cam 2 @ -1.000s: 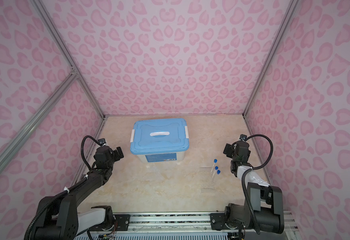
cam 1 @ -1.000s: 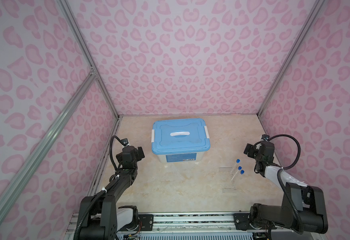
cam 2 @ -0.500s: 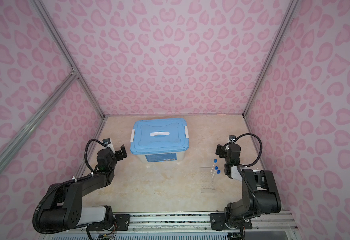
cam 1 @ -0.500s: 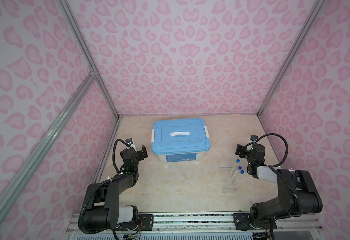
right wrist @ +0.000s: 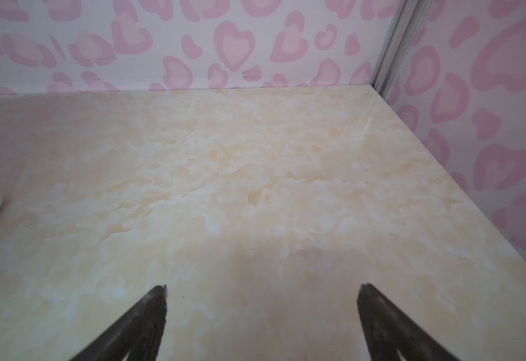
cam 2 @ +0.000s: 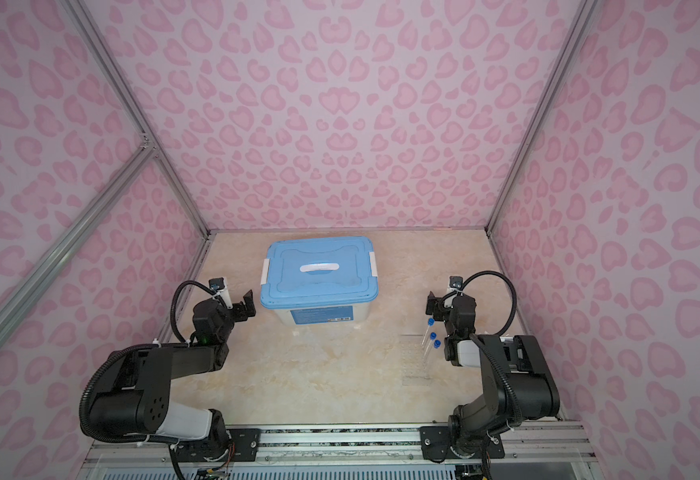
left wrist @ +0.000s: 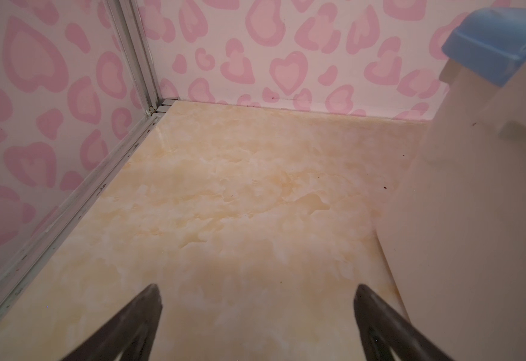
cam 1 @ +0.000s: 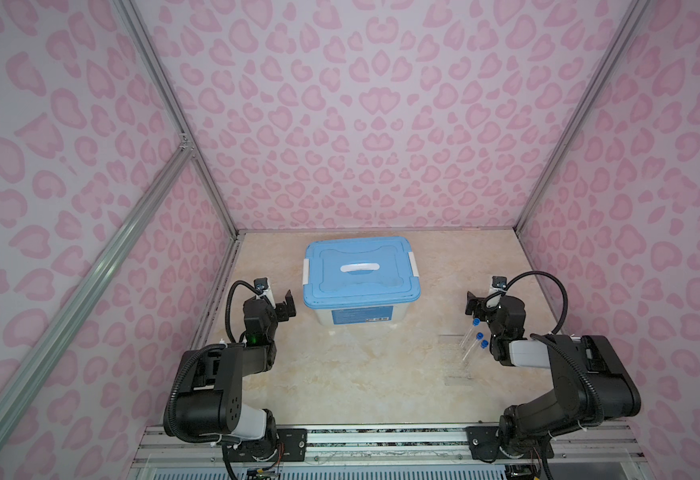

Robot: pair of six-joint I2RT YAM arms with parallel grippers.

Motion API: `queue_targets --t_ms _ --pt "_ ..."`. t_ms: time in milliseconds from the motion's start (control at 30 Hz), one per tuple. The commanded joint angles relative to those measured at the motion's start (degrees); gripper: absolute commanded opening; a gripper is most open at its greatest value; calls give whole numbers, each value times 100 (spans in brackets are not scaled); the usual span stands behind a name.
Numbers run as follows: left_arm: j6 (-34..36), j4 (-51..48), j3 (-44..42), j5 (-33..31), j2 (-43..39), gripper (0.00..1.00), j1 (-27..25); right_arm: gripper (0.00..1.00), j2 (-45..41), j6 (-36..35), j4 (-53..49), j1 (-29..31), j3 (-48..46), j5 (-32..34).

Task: Organize the chemistry lab equipment

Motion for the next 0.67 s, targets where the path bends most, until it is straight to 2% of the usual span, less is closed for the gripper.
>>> queue_targets --t_ms 0,633 --pt "82 288 -12 204 20 97 8 97 31 -61 309 28 -3 41" --pt "94 308 -39 152 0 97 -15 97 15 -62 304 33 -12 57"
